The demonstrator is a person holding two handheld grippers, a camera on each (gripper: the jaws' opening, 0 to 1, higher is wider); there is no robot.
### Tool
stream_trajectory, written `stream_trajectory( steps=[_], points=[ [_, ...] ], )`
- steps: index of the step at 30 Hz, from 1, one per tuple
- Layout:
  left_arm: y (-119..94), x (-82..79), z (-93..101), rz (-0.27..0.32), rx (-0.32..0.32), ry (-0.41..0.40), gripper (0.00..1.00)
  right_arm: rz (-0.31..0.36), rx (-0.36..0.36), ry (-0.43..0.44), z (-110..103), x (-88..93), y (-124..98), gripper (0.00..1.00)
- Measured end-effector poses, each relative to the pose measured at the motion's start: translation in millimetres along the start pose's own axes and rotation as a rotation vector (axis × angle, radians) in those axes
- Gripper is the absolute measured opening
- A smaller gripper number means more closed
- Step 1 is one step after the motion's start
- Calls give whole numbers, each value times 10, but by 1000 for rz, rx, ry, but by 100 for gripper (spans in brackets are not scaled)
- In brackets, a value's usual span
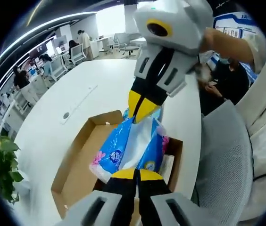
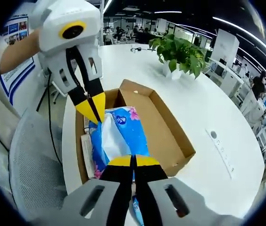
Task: Operate the shoe box by opening the lid, removing the specified soft item, and placing it in the target area until the item is outside and the box remains undamaged.
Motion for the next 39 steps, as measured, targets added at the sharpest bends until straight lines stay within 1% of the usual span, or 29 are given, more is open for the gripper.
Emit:
stream_trajectory(
  steps=[1,5,10,18,26,33,39],
  points=[
    [4,-53,14,4,4,5,0,0,2,-1,8,9,-26,0],
    [54,-168,47,8,16,24,0,-9,13,-4,50,70,-136,0],
    [144,-362,111,14,39,51,0,-19,32,-2,124,165,-279,0],
    [351,-598,166,25,75,80,0,-54,52,-5,248,399,-469,0],
    [570,-814,229,31,111,109,0,-80,66,-4,362,604,-649,0],
    [759,-972,279,42,125,114,0,-100,73,8,477,797,-763,0],
    [908,-1104,315,44,133,124,0,-107,79,6,586,907,-841,0]
  ],
)
Point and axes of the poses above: the point that each gripper's makers call its tool centre point, and the gripper's own axes: y roughly forward along the fingers, z roughly to its right, x roughly out of its underside, the point moved 7 cm from there along -y, roughly backward along the fingers, and after that the axes turned 4 degrees about y, right-handed, at the moved point
